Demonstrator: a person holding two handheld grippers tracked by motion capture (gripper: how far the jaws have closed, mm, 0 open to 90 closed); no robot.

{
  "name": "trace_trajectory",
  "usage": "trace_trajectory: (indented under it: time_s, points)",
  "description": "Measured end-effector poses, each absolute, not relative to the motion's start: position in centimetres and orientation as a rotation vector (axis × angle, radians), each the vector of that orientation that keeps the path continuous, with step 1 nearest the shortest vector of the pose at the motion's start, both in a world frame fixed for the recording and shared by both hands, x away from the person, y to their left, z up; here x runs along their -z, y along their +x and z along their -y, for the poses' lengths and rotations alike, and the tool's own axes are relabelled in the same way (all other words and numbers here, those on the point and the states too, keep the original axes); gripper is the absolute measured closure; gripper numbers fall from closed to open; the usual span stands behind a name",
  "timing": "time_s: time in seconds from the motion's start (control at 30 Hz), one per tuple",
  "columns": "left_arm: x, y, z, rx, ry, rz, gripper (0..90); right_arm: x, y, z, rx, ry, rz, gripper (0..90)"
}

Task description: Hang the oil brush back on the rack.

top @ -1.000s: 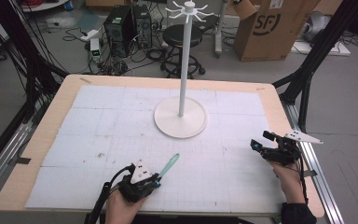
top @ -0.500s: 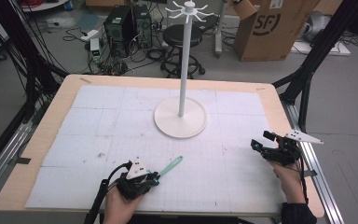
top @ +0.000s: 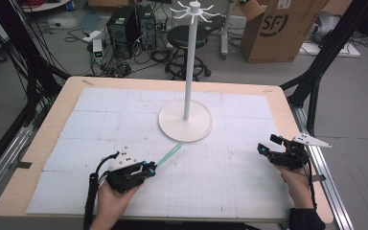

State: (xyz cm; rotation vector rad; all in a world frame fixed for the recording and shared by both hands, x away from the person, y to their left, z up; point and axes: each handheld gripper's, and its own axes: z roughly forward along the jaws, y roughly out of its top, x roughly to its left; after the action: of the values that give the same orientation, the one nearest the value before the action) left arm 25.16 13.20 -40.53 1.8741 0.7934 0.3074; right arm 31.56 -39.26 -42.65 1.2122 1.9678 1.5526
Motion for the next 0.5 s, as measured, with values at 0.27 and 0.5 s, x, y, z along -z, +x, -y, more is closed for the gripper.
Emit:
trace_trajectory:
  time_s: [0.27, 0.5]
  points:
    - [35.7, 26.9, -15.4, -0.343, 1.783, -0.744, 82.1, 42.7, 31.6, 39.2, -1.554, 1.212, -1.967, 16.8]
    - [30.9, 28.0, -16.5, -0.404, 1.748, -0.69, 82.1, 42.7, 31.6, 39.2, -1.554, 1.205, -1.965, 16.9]
